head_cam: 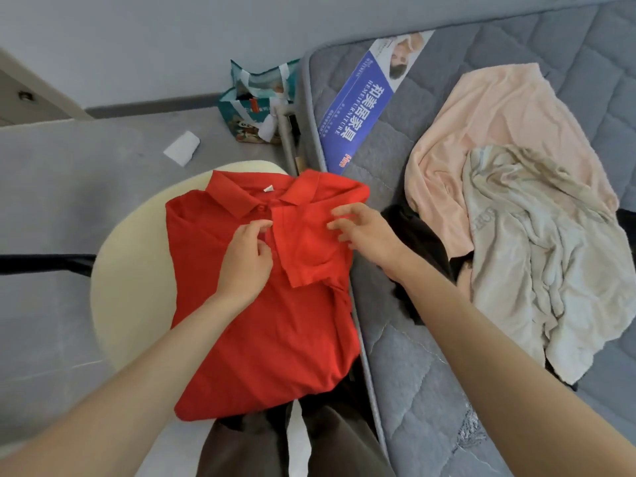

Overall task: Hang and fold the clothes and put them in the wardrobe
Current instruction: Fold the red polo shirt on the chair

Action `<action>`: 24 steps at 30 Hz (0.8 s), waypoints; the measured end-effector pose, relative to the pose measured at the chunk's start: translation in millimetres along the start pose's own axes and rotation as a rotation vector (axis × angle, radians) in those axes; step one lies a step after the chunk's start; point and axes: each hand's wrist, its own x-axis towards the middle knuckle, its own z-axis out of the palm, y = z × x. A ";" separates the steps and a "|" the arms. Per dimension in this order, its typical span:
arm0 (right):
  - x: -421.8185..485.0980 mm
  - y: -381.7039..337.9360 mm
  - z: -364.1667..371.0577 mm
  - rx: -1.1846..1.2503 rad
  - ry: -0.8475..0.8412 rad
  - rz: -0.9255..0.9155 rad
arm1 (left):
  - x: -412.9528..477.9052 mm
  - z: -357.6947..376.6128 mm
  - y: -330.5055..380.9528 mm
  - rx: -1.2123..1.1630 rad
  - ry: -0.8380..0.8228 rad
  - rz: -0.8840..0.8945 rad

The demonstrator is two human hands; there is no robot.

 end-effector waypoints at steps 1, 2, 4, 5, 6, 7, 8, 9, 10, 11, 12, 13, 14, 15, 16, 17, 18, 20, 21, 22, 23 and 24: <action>0.8 5.3 1.1 -0.158 0.060 -0.058 | -2.0 -4.3 -7.5 0.013 -0.011 -0.020; -0.4 11.1 1.2 -0.302 0.066 -0.099 | -3.5 -7.2 -14.8 0.024 -0.032 -0.056; -4.5 26.8 2.6 -0.489 -0.029 -0.140 | -6.3 -8.4 -25.5 0.005 -0.091 -0.155; -7.7 33.9 4.5 -0.541 -0.105 -0.143 | -7.8 -6.4 -28.4 -0.017 -0.113 -0.188; -10.6 40.5 7.7 -0.598 -0.180 -0.136 | -8.9 -2.6 -29.7 -0.029 -0.119 -0.203; -12.9 47.4 12.3 -0.673 -0.233 -0.125 | -10.7 2.3 -29.7 -0.031 -0.114 -0.206; -15.0 55.2 18.1 -0.751 -0.242 -0.121 | -12.6 8.0 -28.7 -0.030 -0.105 -0.208; -16.7 63.0 24.4 -0.809 -0.200 -0.126 | -14.0 13.8 -26.7 -0.031 -0.103 -0.214; -18.6 69.8 30.6 -0.826 -0.128 -0.145 | -15.2 20.0 -24.3 -0.039 -0.107 -0.229; -20.0 74.9 35.8 -0.798 -0.050 -0.168 | -16.6 25.7 -21.5 -0.049 -0.112 -0.255; -21.0 78.7 40.0 -0.758 0.015 -0.187 | -17.6 30.7 -18.9 -0.060 -0.112 -0.284; -21.4 81.7 43.1 -0.745 0.061 -0.206 | -18.7 34.6 -16.4 -0.067 -0.111 -0.304; -21.3 84.8 45.0 -0.769 0.096 -0.238 | -19.4 37.5 -14.8 -0.066 -0.113 -0.309; -21.0 88.2 45.2 -0.818 0.128 -0.281 | -20.0 39.1 -14.4 -0.056 -0.117 -0.301; -20.9 91.0 43.5 -0.870 0.165 -0.309 | -20.5 39.7 -15.2 -0.043 -0.122 -0.289; -21.8 93.8 40.1 -0.928 0.194 -0.302 | -21.3 39.6 -16.9 -0.033 -0.128 -0.276; -22.9 97.9 35.6 -1.004 0.191 -0.260 | -22.2 38.9 -18.9 -0.029 -0.133 -0.268; -24.3 105.7 25.5 -1.184 0.103 -0.158 | -22.3 35.7 -22.0 -0.043 -0.143 -0.266; -24.1 106.4 21.3 -1.233 0.044 -0.123 | -21.6 33.0 -22.4 -0.051 -0.152 -0.268; -23.2 104.5 18.7 -1.243 0.000 -0.112 | -20.5 29.9 -22.8 -0.057 -0.157 -0.263; -22.2 100.4 17.6 -1.235 -0.029 -0.112 | -19.6 25.8 -23.3 -0.061 -0.148 -0.242; -21.5 93.8 18.0 -1.226 -0.048 -0.103 | -18.9 20.7 -24.2 -0.060 -0.122 -0.207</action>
